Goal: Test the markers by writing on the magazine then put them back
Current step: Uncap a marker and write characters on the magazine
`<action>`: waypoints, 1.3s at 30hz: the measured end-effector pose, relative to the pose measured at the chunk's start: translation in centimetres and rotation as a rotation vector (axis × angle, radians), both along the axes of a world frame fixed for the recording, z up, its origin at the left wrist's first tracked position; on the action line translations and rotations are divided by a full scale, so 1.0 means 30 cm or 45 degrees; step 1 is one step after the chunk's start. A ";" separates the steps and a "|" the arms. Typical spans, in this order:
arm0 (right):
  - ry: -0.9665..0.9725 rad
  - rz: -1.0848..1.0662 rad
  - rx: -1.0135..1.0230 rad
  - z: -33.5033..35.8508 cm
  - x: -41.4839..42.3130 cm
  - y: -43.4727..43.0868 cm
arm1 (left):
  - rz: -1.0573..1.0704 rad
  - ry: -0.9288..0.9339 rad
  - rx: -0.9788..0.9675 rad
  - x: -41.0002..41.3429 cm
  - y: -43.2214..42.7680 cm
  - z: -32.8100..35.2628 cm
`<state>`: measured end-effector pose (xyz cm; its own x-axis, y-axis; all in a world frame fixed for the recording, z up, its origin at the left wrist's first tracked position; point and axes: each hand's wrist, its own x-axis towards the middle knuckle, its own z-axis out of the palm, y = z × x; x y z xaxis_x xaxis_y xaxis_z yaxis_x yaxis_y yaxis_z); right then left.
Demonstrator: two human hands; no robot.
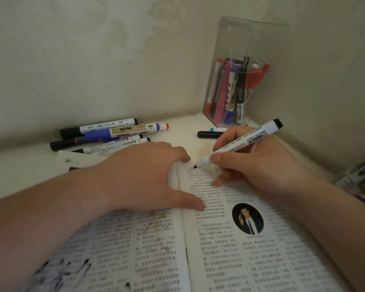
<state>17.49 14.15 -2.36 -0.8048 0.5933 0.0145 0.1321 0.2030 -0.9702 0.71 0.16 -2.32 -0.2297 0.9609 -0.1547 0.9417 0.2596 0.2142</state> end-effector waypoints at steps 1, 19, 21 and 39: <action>-0.008 -0.035 0.034 -0.002 -0.007 -0.002 | 0.003 -0.012 -0.005 0.000 0.000 0.001; -0.232 -0.021 0.277 0.016 -0.043 -0.021 | -0.010 0.002 -0.038 -0.010 0.009 -0.006; -0.248 -0.069 0.323 0.016 -0.042 -0.017 | -0.010 -0.003 -0.038 -0.008 0.008 -0.004; -0.212 -0.091 0.323 0.006 -0.005 0.008 | -0.013 -0.019 -0.006 -0.004 0.004 -0.002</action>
